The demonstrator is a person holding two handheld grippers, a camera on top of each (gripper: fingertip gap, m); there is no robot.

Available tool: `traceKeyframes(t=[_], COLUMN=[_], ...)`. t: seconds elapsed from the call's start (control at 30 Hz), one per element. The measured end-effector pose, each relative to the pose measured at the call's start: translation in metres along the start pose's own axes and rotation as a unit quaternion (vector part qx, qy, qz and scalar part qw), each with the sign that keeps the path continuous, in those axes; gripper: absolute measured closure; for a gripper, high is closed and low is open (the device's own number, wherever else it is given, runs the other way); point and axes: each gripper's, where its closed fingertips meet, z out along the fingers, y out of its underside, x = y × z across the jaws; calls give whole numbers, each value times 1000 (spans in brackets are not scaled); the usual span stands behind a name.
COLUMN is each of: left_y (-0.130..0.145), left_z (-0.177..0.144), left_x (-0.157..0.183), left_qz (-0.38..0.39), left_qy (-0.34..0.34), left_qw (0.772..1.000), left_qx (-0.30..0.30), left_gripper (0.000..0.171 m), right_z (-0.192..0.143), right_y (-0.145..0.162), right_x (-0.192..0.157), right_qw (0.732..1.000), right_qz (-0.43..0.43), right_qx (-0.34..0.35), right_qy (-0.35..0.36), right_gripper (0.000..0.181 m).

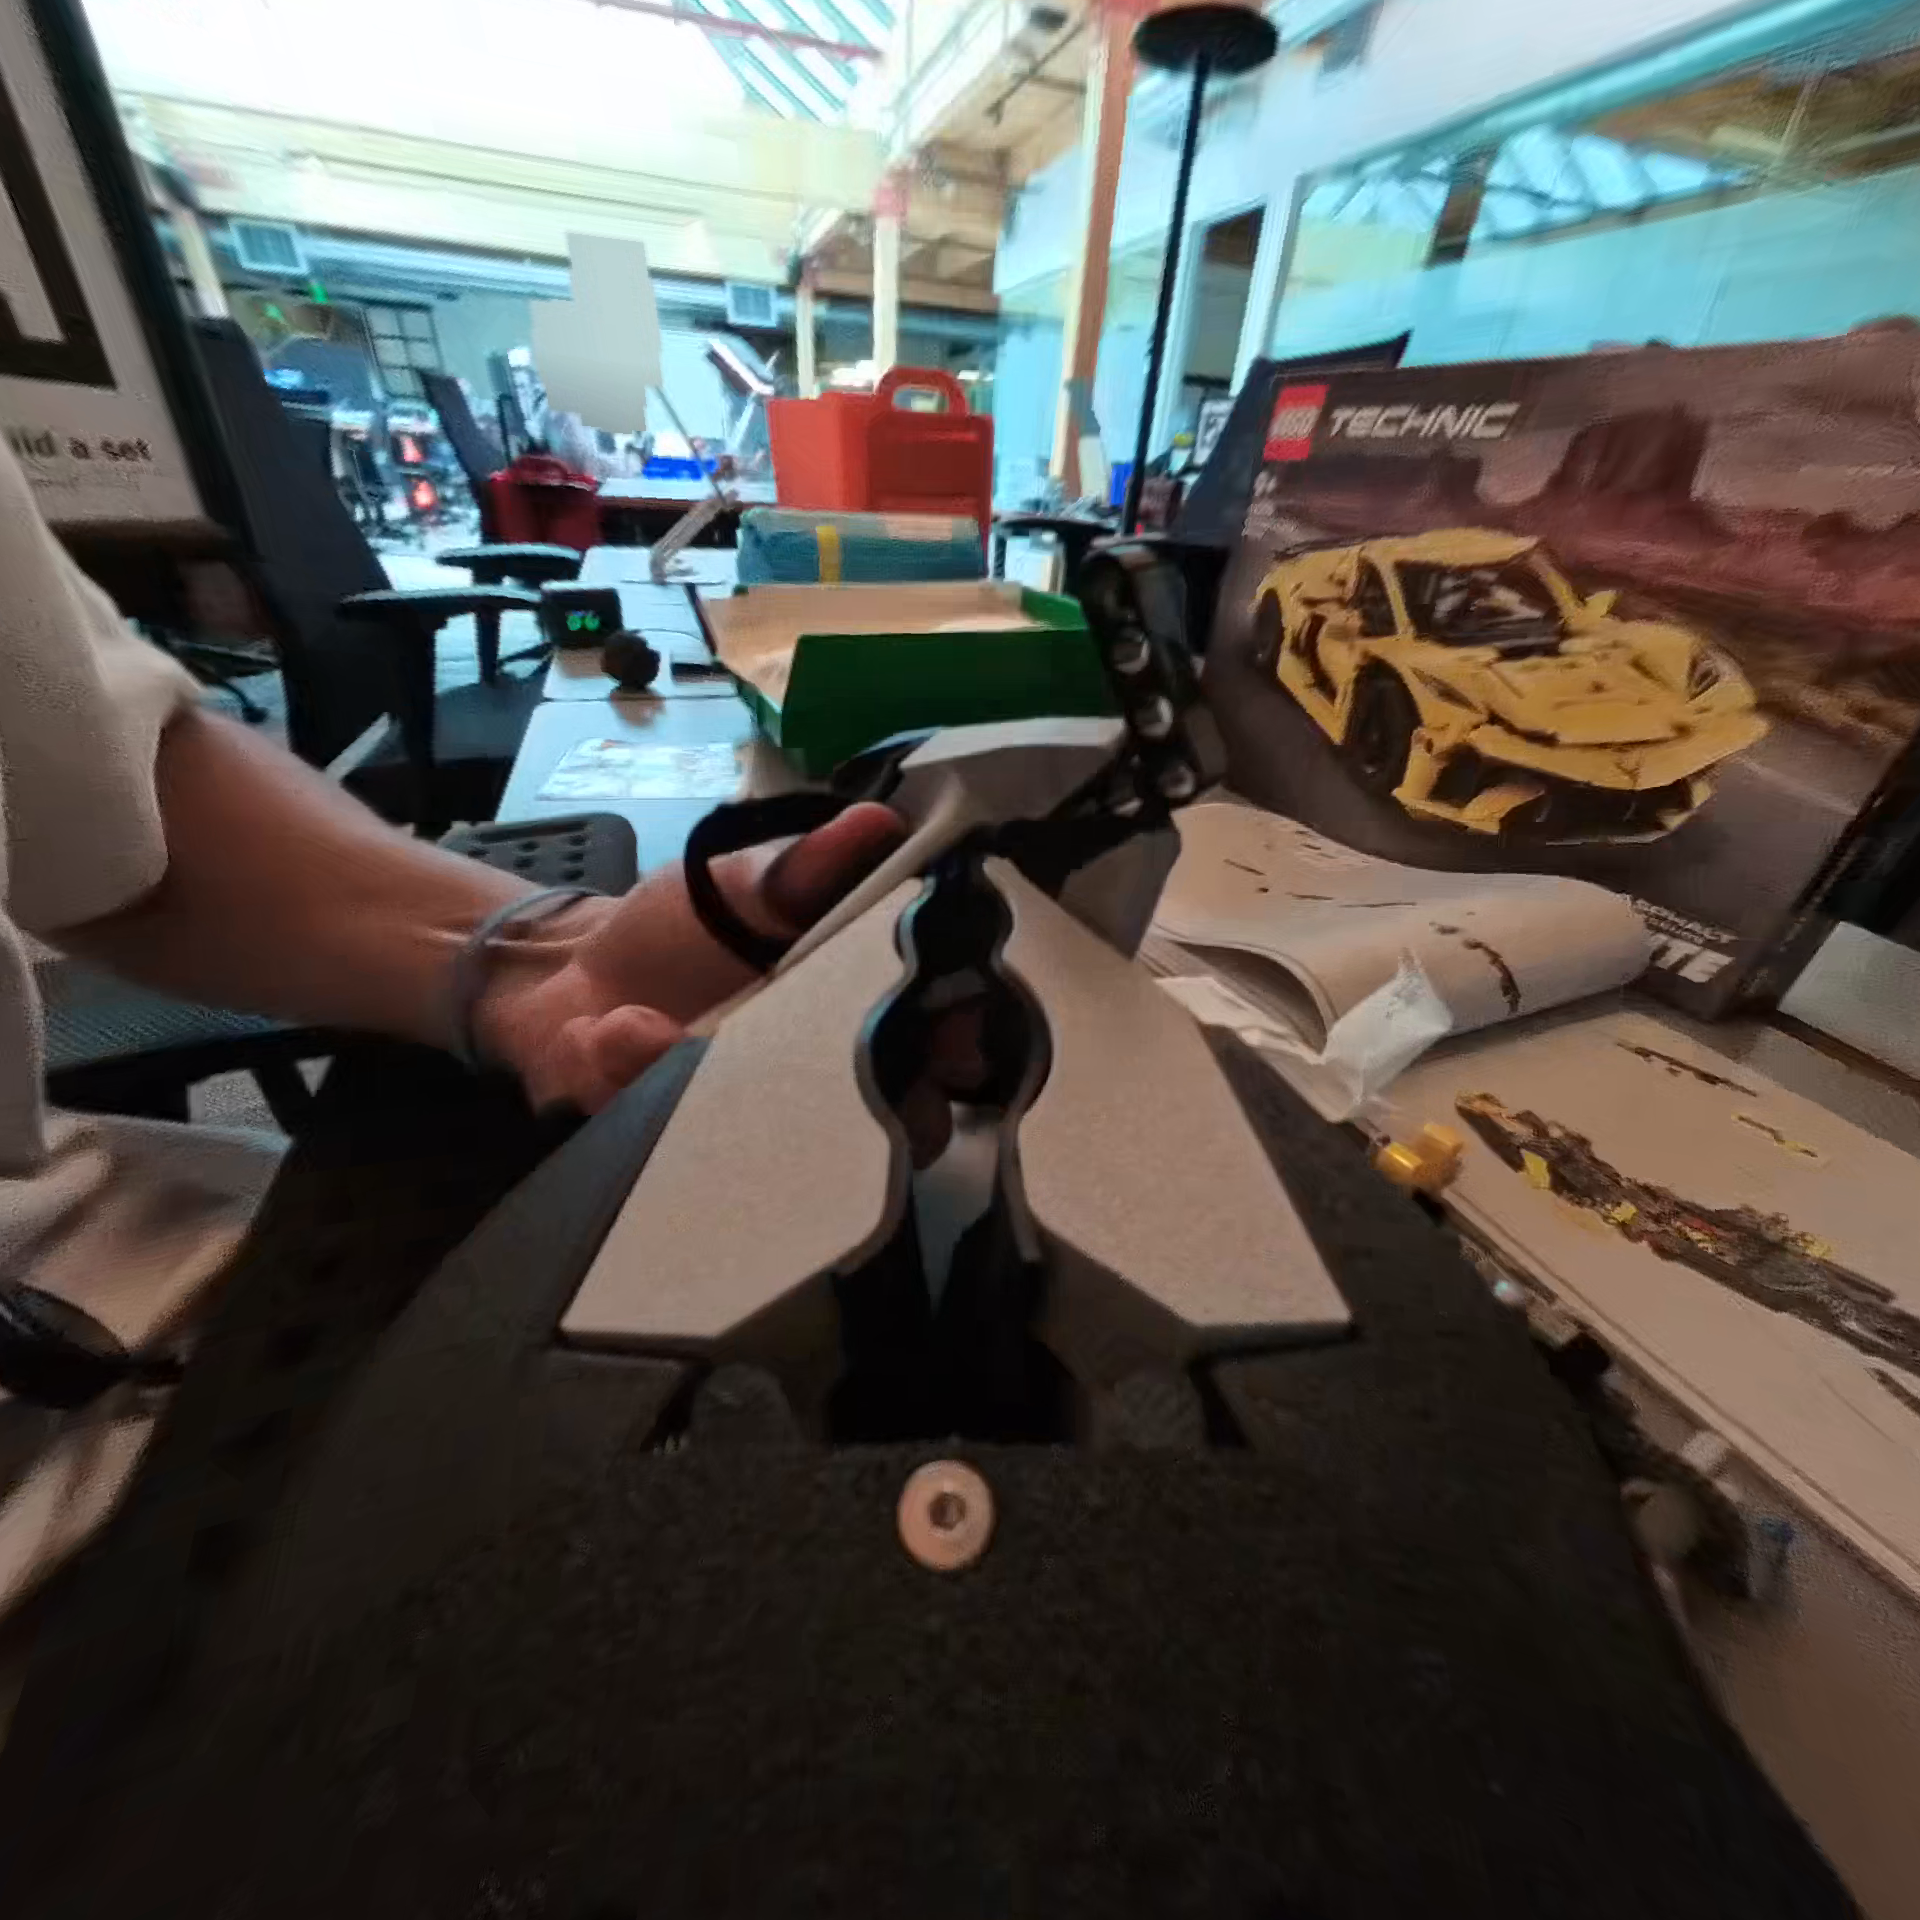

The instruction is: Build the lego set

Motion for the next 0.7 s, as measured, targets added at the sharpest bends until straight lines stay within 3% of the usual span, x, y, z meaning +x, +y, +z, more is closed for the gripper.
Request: traceKeyframes(t=[0.13,0.33,0.4,0.47,0.53,0.63,0.7], left_y=[-7,-20,-15,-7,-3,7,17], left_z=[-18,-44,-60,-85,-111,-141,-153], left_x=[-16,-21,-30,-43,-49,-54,-57], left_qz=[71,50,102,196,289,378,398], left_qy=[-97,-149,-230,-345,-430,-495,-502], left_qw=[993,987,968,912,832,715,666], left_qx=[-22,23,-23,-110,-199,-319,-383], left_gripper=[167,166,166,167,167,167,167], right_z=[-17,-30,-29,-29,-32,-37,-37], right_y=[7,4,26,60,93,125,128], right_x=[16,42,43,41,34,25,20], right_qw=[997,994,986,975,958,934,930], right_qz=[69,108,154,151,126,102,89], right_qx=[-19,-10,-62,-159,-256,-343,-357], right_qy=[-3,29,14,13,6,-7,-15], right_gripper=[178,178,178,178,177,176,176])
